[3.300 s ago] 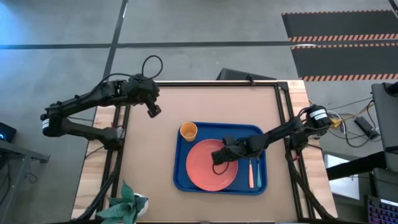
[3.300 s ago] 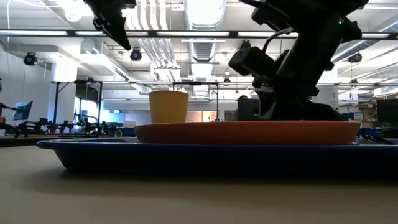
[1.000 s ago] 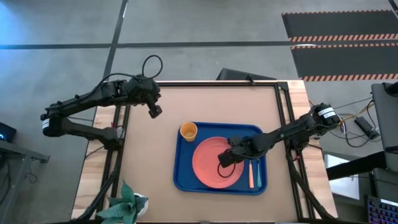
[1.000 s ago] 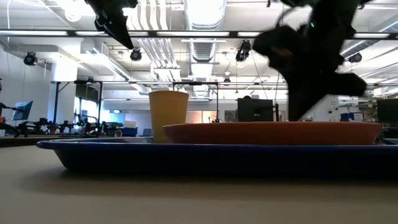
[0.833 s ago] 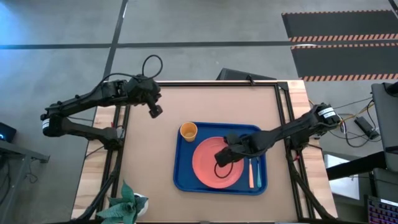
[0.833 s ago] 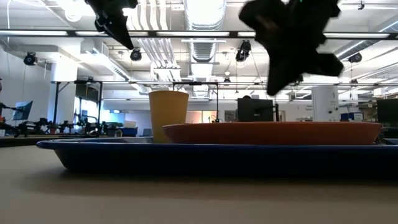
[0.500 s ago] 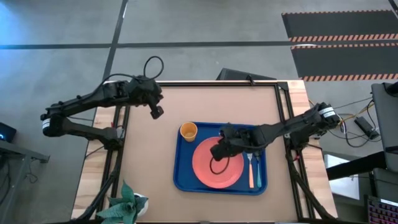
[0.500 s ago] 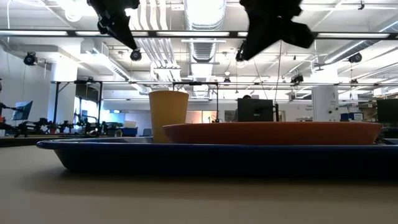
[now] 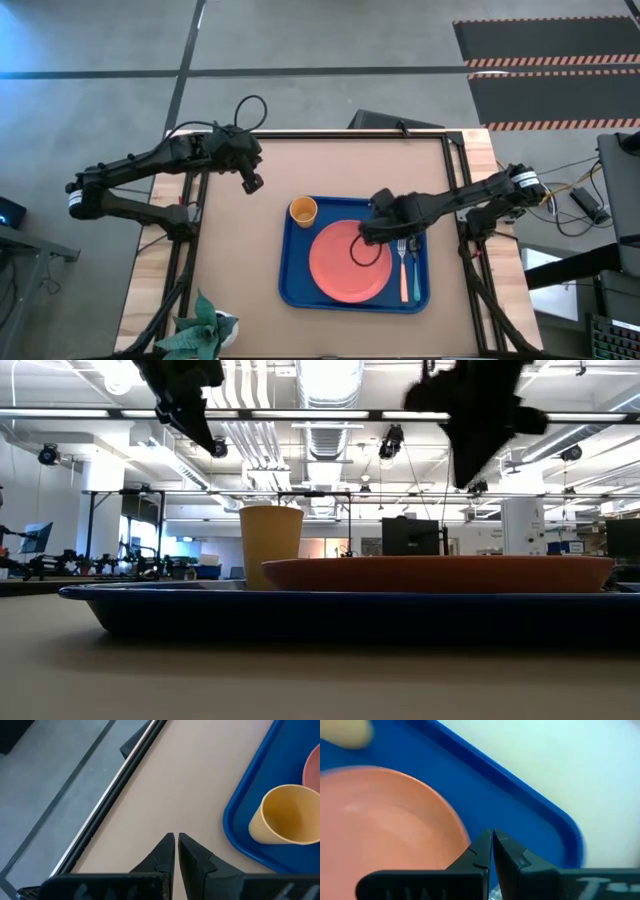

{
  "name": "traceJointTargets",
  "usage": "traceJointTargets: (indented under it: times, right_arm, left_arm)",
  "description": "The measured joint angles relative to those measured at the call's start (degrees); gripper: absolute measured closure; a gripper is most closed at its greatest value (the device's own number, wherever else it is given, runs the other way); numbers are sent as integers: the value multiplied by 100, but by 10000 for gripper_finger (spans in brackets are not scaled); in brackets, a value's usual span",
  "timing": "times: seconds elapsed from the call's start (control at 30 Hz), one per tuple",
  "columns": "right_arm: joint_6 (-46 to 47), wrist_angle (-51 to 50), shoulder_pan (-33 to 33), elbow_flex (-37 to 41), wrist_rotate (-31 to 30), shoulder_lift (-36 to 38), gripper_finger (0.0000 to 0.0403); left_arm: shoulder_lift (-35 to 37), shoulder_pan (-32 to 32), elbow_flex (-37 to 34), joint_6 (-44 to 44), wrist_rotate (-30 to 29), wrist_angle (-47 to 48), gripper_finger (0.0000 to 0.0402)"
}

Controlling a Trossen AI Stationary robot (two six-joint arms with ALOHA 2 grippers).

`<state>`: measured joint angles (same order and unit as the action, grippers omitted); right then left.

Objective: Pick and place plate/cup/fork/spoon on tray
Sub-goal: Move the blue tray to the top center of the table

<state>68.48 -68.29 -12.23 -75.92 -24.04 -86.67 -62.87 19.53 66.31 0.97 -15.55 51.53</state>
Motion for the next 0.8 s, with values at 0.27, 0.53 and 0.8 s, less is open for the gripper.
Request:
traceJointTargets:
  times: [0.27,0.53,0.8]
  right_arm:
    - [-431,488,704,686,627,-4,394]
    - [-1708,2844,1868,1670,1658,-7,394]
    - [-1819,3567,2086,2336,2036,-7,394]
  left_arm:
    - [62,2,14,-16,-5,-2,395]
    - [376,2,17,9,-13,1,395]
    - [652,2,8,13,-13,5,395]
